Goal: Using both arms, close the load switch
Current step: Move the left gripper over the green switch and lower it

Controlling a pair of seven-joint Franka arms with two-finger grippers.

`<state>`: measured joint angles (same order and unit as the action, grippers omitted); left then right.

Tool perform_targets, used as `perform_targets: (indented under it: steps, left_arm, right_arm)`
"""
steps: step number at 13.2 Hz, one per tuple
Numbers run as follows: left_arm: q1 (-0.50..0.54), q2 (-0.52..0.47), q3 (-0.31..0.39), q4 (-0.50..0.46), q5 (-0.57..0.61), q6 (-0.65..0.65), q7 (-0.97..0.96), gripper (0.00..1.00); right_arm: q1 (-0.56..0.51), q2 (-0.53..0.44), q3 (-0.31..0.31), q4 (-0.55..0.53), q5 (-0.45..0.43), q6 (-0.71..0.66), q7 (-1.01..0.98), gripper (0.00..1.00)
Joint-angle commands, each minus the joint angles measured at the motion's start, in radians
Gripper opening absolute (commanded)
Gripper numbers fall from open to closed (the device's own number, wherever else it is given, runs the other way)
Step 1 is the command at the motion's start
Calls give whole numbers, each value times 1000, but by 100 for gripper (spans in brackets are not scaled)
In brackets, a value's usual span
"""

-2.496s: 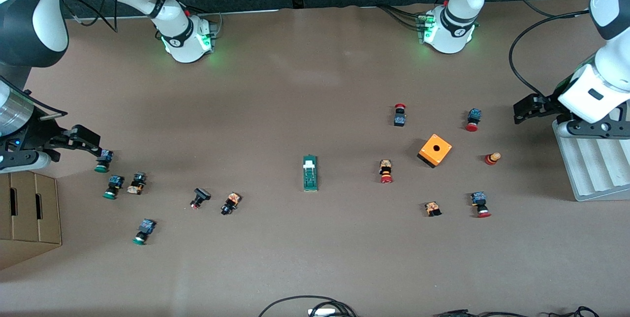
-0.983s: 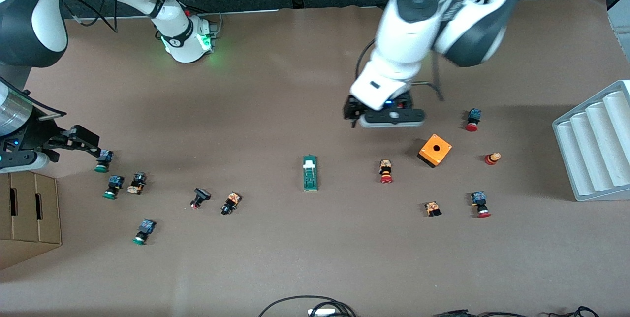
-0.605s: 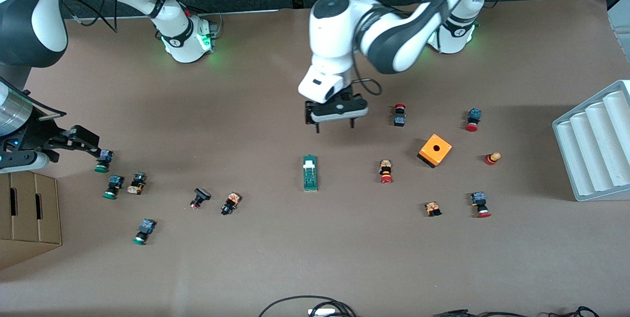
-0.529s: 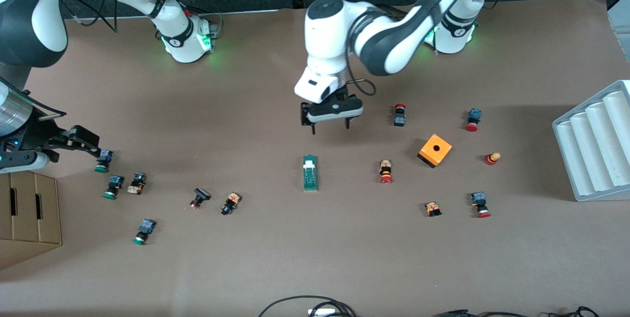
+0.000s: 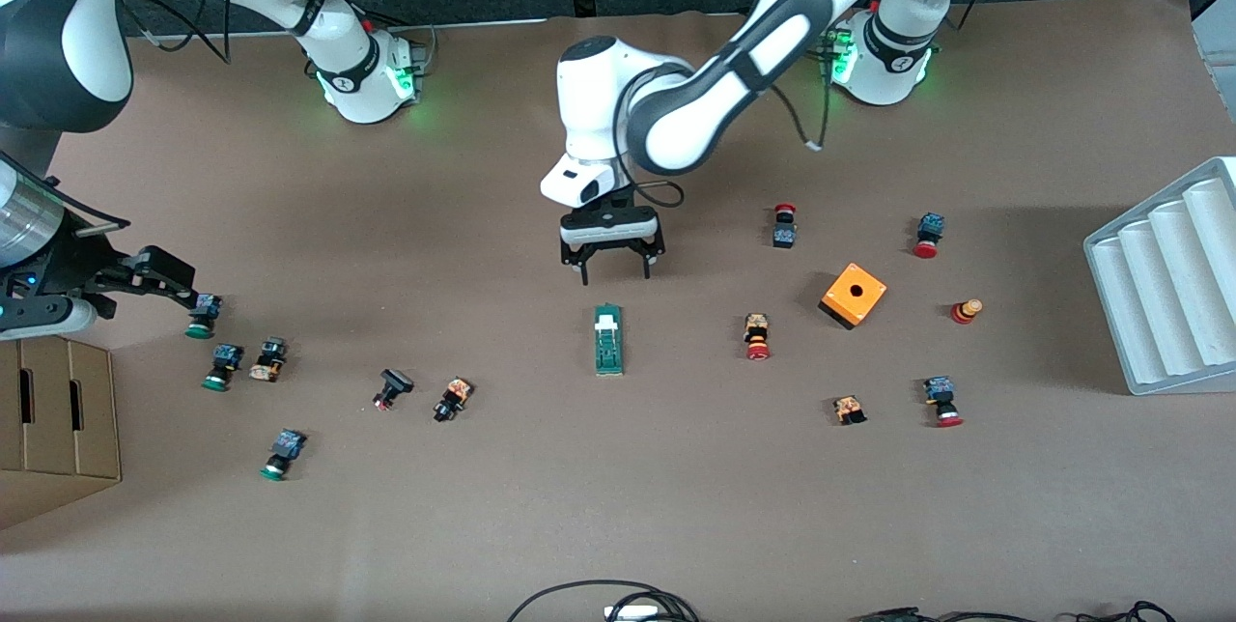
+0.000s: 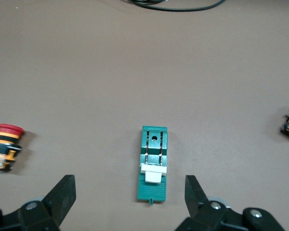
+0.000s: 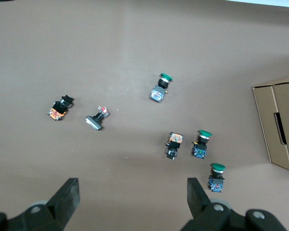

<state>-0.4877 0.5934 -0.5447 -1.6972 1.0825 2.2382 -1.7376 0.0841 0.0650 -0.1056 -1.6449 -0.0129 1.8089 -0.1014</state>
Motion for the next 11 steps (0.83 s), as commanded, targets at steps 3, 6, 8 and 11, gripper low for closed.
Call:
perform_targets:
  steps: [3, 6, 8, 11]
  left_arm:
    - [-97, 98, 25, 27, 224, -11, -240, 100]
    - [-130, 149, 25, 24, 371, -75, -298, 100]
    - [-155, 192, 26, 25, 474, -115, -423, 100]
    - [-198, 264, 28, 33, 605, -222, -586, 100]
  right_arm:
    - [0, 2, -5, 8, 27, 4, 3, 100]
    - [2, 2, -5, 8, 28, 4, 5, 100]
    - [5, -1, -5, 8, 28, -3, 11, 100]
    - [-7, 1, -8, 8, 28, -2, -9, 100]
